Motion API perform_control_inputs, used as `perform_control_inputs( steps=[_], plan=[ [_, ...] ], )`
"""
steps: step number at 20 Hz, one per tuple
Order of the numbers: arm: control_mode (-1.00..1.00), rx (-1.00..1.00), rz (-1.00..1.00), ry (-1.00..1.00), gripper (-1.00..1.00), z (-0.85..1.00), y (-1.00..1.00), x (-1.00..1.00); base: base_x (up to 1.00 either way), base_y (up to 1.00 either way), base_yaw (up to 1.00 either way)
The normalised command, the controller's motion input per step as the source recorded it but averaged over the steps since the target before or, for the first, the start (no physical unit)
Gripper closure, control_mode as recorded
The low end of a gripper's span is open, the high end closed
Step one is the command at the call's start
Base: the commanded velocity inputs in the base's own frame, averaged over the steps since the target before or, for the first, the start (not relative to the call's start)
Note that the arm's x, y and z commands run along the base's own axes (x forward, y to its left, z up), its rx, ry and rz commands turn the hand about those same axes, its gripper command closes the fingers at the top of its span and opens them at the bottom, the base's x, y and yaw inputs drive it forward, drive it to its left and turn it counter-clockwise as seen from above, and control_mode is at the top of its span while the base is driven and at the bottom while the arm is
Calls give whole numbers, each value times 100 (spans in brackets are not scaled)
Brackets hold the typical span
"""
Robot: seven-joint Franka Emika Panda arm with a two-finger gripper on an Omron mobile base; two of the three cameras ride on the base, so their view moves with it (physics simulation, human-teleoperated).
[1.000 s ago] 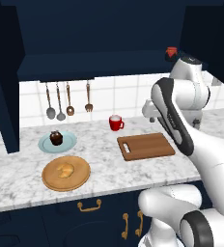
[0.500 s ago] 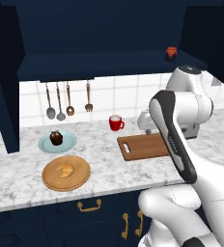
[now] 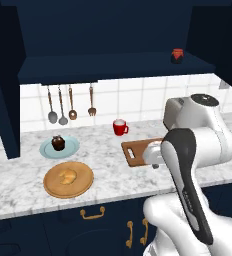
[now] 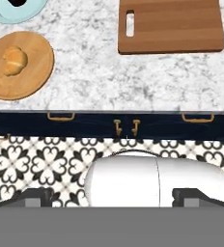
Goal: From the different types of pastries on the counter, select a croissant and place it on the cutting board. Then retrieve a jar of jam from the cabinet and place it alongside the croissant on the cutting board.
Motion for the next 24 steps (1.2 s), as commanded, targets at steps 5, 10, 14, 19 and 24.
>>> perform_control_inputs(
  steps=[5,10,14,19,24],
  plan=[
    [-100,-1,0,3,-100,-8,61,-18,0,0,0],
    [-100,-5,0,6,-100,-15,89,24,0,0,0],
    [-100,0,0,5,-100,-9,51,65,0,0,0],
    [-100,0,0,5,-100,-54,49,99,0,0,0],
    [-100,0,0,-4,-100,-70,70,85,0,0,0]
  ],
)
